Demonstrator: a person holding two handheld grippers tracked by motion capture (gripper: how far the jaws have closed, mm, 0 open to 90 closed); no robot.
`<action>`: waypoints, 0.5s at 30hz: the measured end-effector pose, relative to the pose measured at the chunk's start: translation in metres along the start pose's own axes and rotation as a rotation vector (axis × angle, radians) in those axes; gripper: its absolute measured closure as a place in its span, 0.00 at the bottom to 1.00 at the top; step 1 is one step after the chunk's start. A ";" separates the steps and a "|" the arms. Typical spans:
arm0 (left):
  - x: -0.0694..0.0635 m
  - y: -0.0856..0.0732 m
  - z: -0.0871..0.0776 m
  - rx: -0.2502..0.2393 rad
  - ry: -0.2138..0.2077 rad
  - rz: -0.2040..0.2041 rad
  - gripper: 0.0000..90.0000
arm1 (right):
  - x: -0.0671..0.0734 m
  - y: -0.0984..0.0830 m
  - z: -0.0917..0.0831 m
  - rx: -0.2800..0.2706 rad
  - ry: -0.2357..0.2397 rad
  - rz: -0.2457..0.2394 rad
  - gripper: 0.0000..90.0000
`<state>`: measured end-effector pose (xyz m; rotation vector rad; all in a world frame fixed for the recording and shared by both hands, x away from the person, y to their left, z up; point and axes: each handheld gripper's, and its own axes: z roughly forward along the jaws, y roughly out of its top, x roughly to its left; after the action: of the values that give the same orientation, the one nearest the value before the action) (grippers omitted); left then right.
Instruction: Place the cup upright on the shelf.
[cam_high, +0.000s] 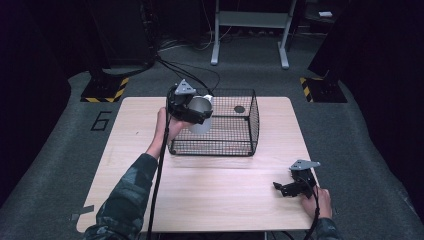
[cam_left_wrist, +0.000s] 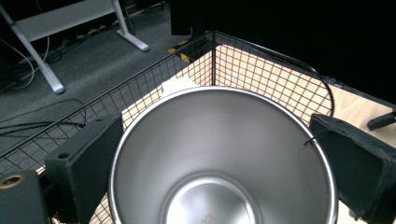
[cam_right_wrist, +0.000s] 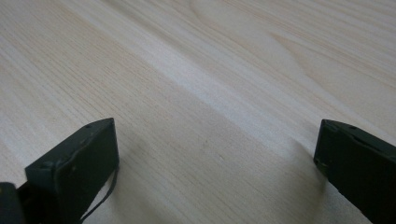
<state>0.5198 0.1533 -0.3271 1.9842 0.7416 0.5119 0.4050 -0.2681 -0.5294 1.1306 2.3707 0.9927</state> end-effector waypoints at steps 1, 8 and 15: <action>0.001 0.000 0.003 0.000 0.004 -0.005 0.07 | 0.000 0.000 0.000 0.002 0.001 -0.004 0.00; 0.005 0.001 0.021 0.027 0.015 -0.009 0.07 | 0.000 0.000 0.000 -0.002 -0.003 0.005 0.00; 0.008 0.000 0.038 0.045 0.016 -0.008 0.07 | -0.001 0.000 0.000 0.003 0.002 -0.010 0.00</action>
<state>0.5494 0.1348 -0.3448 2.0206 0.7768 0.5115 0.4052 -0.2688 -0.5293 1.1183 2.3785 0.9874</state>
